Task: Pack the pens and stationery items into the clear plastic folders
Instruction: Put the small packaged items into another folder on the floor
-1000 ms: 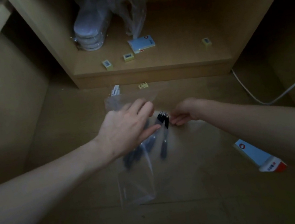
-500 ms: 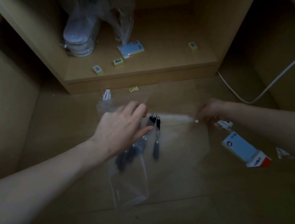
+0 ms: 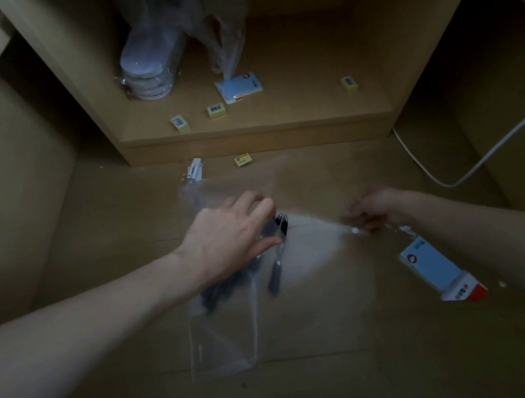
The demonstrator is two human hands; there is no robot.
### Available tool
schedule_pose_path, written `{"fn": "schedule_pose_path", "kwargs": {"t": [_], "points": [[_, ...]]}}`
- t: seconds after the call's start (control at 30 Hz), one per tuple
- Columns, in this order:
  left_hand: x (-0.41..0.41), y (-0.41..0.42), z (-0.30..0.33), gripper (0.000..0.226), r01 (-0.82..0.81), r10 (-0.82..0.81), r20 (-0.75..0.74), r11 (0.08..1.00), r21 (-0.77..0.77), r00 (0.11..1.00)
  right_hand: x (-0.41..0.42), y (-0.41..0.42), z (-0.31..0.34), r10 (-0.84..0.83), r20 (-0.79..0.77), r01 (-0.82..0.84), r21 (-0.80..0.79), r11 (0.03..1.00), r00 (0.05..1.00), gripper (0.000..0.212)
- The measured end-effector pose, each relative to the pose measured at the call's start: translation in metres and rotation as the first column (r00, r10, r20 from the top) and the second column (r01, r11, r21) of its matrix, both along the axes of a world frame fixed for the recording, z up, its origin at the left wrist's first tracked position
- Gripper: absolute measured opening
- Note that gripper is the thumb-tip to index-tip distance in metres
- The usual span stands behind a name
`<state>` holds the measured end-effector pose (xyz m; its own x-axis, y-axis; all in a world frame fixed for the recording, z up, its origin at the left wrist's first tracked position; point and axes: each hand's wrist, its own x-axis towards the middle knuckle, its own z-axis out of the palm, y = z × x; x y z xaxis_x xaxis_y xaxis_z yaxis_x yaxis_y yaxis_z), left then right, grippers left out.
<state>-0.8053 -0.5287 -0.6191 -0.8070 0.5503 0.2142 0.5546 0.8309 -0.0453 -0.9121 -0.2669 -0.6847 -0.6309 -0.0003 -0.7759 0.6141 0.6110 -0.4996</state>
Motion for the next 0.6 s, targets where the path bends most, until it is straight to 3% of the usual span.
{"fn": "schedule_pose_path", "kwargs": {"t": [0.13,0.2,0.23,0.37,0.6], "points": [[0.0,0.007,-0.009,0.042,0.011,-0.01,0.032,0.999,-0.053,0.999,0.004,0.003,-0.003,0.096,0.021,-0.097,0.06,0.994,0.995,0.022],[0.001,0.015,-0.015,0.042,0.009,-0.005,0.047,0.996,-0.085,0.999,0.005,0.003,0.001,0.169,0.022,-0.17,0.104,0.98,0.985,0.012],[0.001,0.021,-0.016,0.043,0.005,0.005,0.093,0.995,-0.101,0.996,0.006,0.003,0.003,0.206,0.038,-0.209,0.118,0.971,0.978,0.005],[0.003,0.035,-0.025,0.05,-0.057,0.086,0.258,0.991,-0.119,0.962,0.017,0.006,0.01,0.34,0.101,-0.351,0.129,0.928,0.935,0.015],[0.004,0.031,-0.032,0.062,-0.04,0.121,0.454,0.982,-0.184,0.883,0.03,0.009,0.014,0.092,-0.075,-0.1,-0.098,0.99,0.993,0.006]]}}
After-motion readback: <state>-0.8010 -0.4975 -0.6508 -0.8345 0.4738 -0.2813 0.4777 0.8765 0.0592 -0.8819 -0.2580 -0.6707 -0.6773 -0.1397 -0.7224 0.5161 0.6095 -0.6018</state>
